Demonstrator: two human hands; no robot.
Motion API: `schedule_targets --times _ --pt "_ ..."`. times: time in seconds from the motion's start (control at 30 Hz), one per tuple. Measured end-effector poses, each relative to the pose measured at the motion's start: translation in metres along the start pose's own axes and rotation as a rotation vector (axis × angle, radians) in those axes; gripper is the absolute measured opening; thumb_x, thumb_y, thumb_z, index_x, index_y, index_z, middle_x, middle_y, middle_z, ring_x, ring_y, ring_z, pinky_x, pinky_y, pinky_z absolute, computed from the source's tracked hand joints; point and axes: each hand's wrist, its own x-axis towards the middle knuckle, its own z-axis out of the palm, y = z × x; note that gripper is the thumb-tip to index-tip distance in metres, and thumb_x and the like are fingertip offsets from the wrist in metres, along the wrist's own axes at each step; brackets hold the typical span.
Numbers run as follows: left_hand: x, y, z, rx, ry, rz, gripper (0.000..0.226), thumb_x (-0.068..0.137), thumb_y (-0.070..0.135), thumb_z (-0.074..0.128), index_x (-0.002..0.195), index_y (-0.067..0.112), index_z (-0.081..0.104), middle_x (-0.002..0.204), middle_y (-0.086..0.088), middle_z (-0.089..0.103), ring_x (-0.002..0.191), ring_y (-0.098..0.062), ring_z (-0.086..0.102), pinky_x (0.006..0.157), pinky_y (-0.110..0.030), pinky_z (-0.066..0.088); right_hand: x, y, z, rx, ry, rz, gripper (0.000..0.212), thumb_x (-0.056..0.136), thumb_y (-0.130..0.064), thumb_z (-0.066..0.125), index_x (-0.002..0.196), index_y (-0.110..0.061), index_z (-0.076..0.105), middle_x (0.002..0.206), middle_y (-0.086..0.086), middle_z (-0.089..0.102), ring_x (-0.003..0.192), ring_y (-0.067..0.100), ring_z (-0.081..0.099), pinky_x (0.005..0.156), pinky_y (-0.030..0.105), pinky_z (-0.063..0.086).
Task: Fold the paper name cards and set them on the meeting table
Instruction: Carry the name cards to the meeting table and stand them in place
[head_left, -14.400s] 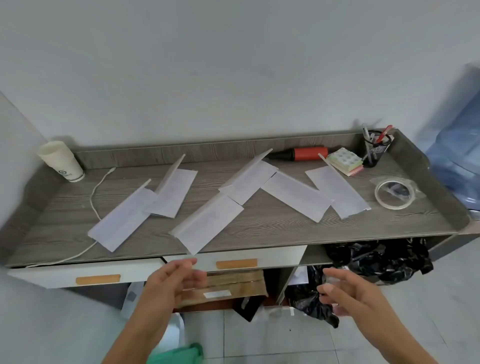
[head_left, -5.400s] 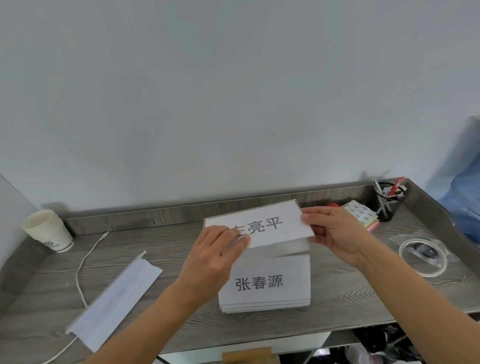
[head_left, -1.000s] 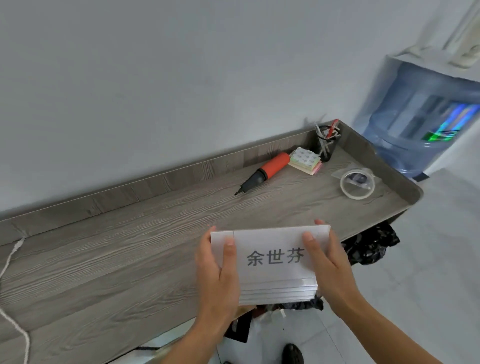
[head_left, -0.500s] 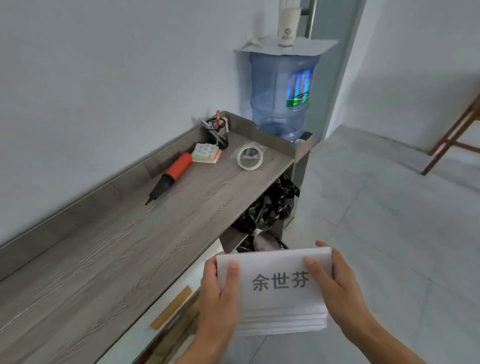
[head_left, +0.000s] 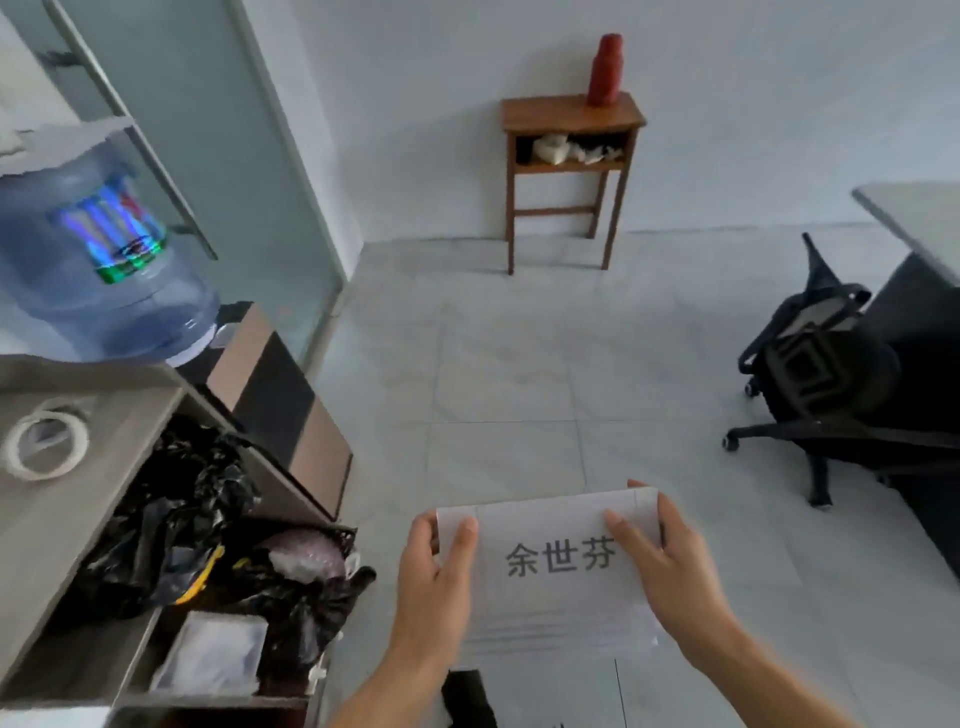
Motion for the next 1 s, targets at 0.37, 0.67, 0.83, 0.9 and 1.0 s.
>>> schedule_targets --times 0.37,0.67,0.83,0.9,1.0 --pt "0.106 0.060 0.205 0.142 -0.536 0.062 0.008 0.092 0.025 0.059 0.093 0.017 0.061 0.089 -0.004 0.071 0.078 -0.016 0.069 0.063 -0.028 0.052 0.065 -0.002 -0.130 0.192 0.536 0.098 0.033 0.089 -0.020 0.063 0.121 -0.020 0.052 0.095 0.006 0.068 0.070 0.012 0.070 0.050 0.014 0.051" --pt "0.104 0.073 0.374 0.327 -0.976 0.071 0.014 0.088 0.036 0.061 0.094 0.024 0.064 0.094 -0.006 0.072 0.089 -0.026 0.069 0.074 -0.049 0.060 0.060 0.029 -0.234 0.318 0.938 0.200 0.030 0.086 -0.024 0.068 0.115 -0.025 0.059 0.096 0.004 0.072 0.076 0.012 0.072 0.059 0.024 0.055" --pt "0.076 0.066 0.476 0.374 -1.081 0.070 0.018 0.082 0.042 0.063 0.092 0.027 0.065 0.094 -0.005 0.073 0.090 -0.027 0.069 0.075 -0.051 0.059 0.067 0.062 -0.315 0.398 1.052 0.230 0.032 0.083 -0.023 0.070 0.114 -0.023 0.062 0.095 0.005 0.075 0.084 0.021 0.073 0.070 0.036 0.058" --pt "0.062 0.066 0.520 0.369 -1.088 0.071 0.015 0.086 0.037 0.063 0.094 0.025 0.064 0.095 -0.006 0.072 0.088 -0.026 0.070 0.073 -0.047 0.060 0.074 0.072 -0.355 0.420 1.063 0.219 0.028 0.084 -0.021 0.070 0.111 -0.023 0.063 0.092 0.006 0.075 0.081 0.021 0.073 0.066 0.034 0.058" --pt "0.040 0.072 0.584 0.377 -1.090 0.084 0.012 0.088 0.032 0.062 0.096 0.023 0.063 0.096 -0.007 0.072 0.088 -0.026 0.069 0.074 -0.047 0.060 0.082 0.080 -0.418 0.424 1.075 0.209 0.029 0.084 -0.021 0.070 0.112 -0.022 0.062 0.090 0.008 0.075 0.078 0.021 0.074 0.070 0.041 0.060"
